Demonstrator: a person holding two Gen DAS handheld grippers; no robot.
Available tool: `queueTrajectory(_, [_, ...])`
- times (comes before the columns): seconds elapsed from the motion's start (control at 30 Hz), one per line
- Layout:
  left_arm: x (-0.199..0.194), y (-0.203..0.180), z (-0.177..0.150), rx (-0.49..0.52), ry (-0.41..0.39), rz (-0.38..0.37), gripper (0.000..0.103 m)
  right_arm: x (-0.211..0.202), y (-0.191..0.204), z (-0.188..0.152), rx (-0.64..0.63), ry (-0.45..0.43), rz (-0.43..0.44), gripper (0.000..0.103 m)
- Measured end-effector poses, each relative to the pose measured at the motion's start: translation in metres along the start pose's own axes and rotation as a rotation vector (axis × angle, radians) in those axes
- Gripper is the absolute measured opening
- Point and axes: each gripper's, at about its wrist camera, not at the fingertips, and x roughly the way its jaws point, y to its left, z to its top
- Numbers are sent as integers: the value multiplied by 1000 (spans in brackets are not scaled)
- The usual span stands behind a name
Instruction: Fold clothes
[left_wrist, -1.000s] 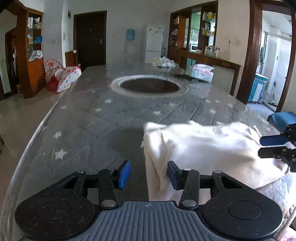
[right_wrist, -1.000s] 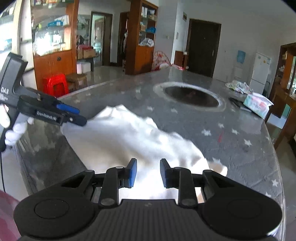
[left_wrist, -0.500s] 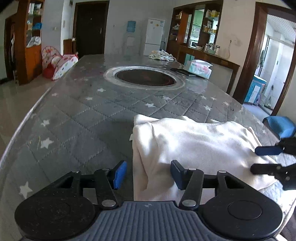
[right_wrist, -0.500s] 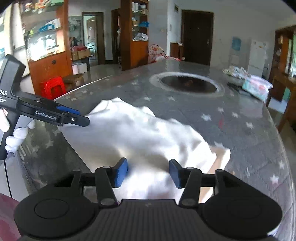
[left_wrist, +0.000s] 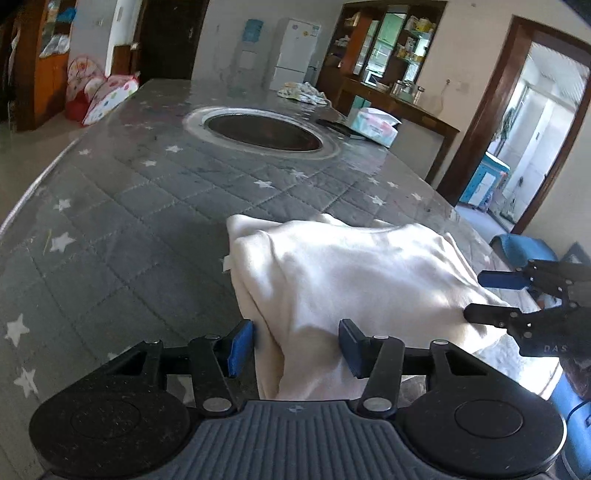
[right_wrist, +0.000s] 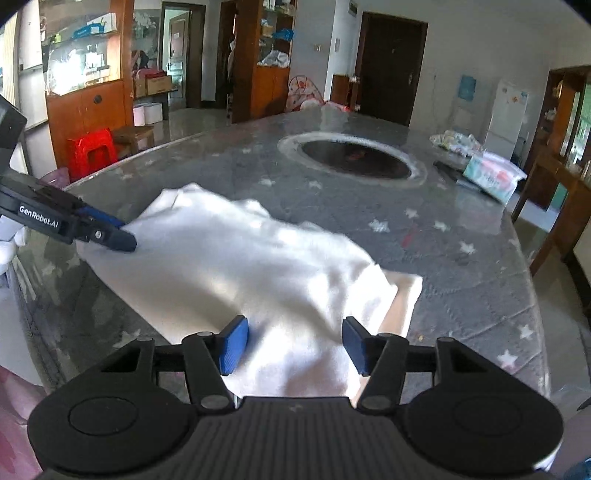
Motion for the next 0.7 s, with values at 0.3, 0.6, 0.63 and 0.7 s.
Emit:
queueTrajectory(0.3, [-15, 36, 15, -163, -35, 43, 59, 7, 58, 34, -228, -37, 197, 56])
queueTrajectory(0.6, [-20, 50, 17, -238, -44, 41, 70, 37, 134, 45, -484, -7, 324, 47])
queueTrajectory(0.63, [-19, 50, 17, -250, -40, 29, 71, 40, 140, 44, -499, 2, 321, 46])
queueTrajectory(0.7, [-17, 52, 16, -277, -31, 4, 72, 47, 145, 41, -504, 15, 303, 40])
